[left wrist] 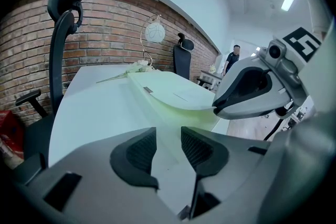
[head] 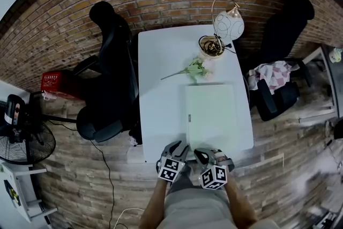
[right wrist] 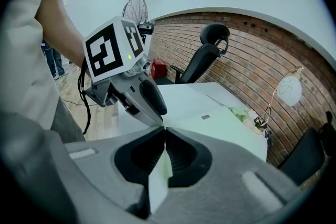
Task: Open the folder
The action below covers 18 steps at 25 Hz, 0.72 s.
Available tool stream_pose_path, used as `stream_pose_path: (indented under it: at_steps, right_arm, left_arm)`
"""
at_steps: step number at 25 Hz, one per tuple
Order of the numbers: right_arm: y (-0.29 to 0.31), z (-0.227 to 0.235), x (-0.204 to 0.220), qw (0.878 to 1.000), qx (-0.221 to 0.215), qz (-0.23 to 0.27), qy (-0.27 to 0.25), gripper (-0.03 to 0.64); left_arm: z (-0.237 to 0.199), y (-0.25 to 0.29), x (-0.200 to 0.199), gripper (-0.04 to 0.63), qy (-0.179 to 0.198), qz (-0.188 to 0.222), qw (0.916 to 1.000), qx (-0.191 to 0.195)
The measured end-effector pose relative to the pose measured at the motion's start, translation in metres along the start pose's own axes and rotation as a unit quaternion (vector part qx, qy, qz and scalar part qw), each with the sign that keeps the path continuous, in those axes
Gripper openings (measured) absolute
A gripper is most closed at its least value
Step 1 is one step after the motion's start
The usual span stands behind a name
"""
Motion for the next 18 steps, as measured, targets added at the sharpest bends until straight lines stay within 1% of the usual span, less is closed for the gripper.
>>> stream_pose_path:
  at_steps: [18]
  right_arm:
    - [-0.016, 0.002, -0.003, 0.999, 0.031, 0.009, 0.015, 0.011]
  left_arm:
    - [0.000, -0.001, 0.001, 0.153, 0.006, -0.001, 1.0000, -0.001]
Point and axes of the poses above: the fingertips, and each gripper's own axes: y forward along the fingers, z to its right, x out of its underside, the point moved 8 cm from there along -y, backward along the fingers, and after that the axes turned 13 degrees about -z, right-handed, at the moved point
